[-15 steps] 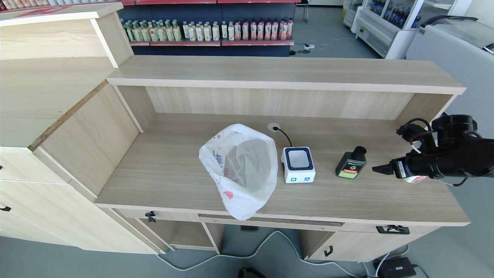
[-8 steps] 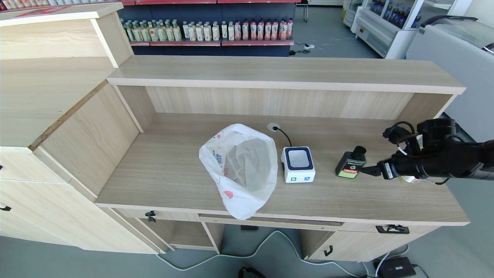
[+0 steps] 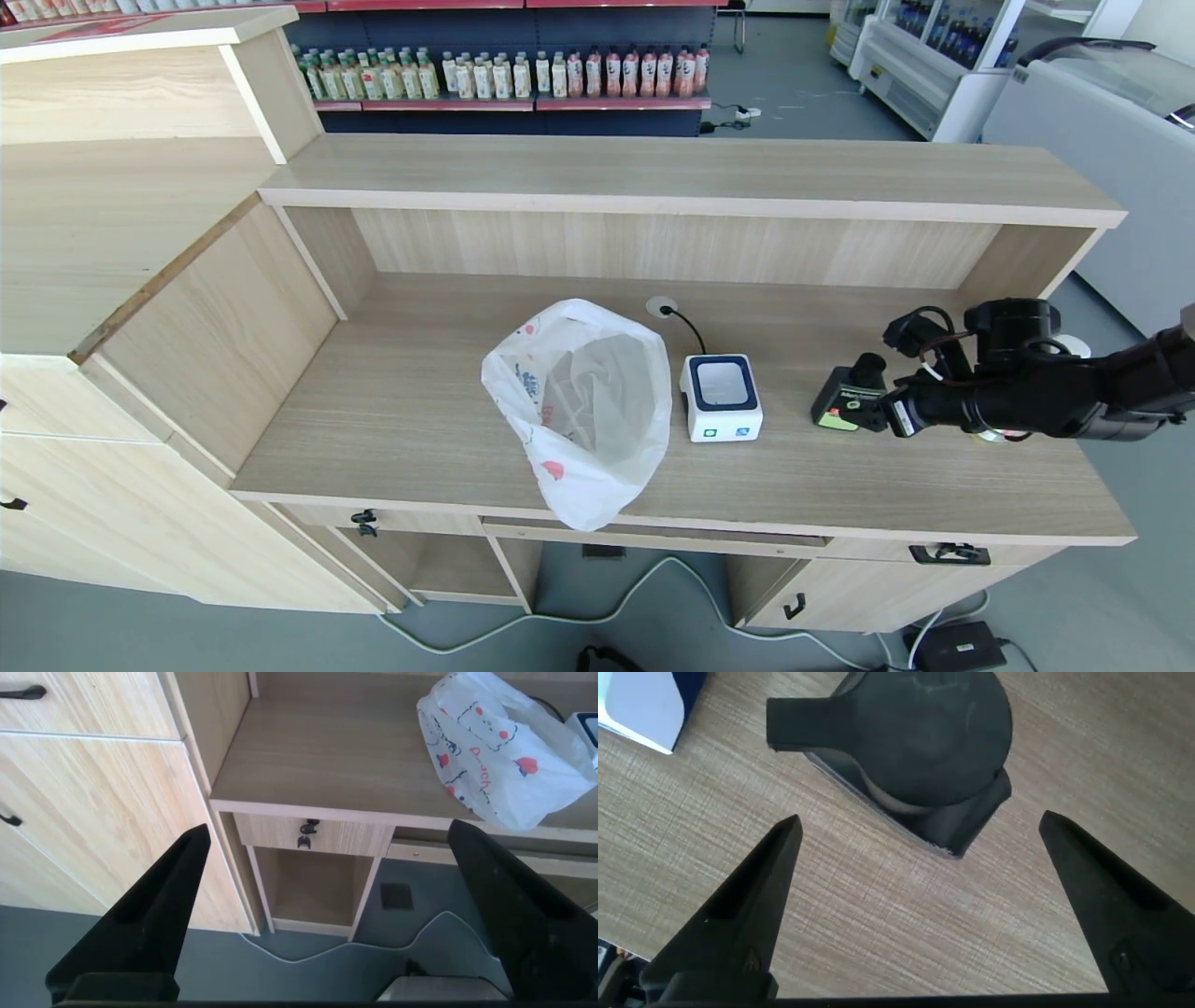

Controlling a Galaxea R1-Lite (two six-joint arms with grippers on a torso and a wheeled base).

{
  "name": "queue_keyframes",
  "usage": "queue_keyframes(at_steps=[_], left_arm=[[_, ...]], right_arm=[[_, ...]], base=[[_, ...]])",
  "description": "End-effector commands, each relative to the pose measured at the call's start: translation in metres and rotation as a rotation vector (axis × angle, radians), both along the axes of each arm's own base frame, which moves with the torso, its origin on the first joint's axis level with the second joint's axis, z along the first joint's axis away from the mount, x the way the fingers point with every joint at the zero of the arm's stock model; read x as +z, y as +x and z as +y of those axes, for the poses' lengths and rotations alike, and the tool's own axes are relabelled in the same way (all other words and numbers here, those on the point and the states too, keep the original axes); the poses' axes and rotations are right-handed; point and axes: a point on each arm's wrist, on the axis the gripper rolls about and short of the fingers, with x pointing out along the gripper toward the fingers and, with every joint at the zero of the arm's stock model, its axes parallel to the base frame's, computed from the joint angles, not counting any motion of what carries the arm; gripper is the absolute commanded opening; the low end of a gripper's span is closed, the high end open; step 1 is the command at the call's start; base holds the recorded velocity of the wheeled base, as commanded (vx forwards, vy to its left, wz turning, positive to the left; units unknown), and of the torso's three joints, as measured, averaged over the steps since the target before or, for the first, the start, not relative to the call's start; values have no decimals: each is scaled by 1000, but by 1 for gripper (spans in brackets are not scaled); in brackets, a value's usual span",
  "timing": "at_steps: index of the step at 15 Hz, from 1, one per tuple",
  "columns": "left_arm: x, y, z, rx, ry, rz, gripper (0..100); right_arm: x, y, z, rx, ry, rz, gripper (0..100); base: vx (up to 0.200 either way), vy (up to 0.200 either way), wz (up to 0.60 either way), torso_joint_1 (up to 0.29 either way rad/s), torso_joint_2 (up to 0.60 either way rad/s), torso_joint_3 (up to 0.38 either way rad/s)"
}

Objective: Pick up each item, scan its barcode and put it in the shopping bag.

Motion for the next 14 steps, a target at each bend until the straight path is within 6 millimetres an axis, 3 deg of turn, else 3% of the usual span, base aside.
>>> queue_keyframes(at_steps=[1, 6, 14], left_arm=[[0, 0, 0, 2, 0, 0, 100], [0, 0, 0, 0, 0, 0, 100], [0, 0, 0, 2, 0, 0, 100]], right_arm=[[-9, 6, 4, 14, 0, 15, 100], [-5, 27, 18, 131, 52, -43, 100], [-21, 39, 21, 175, 12, -44, 100]], base=[[0, 0, 0, 0, 0, 0], [0, 0, 0, 0, 0, 0], [0, 0, 0, 0, 0, 0]])
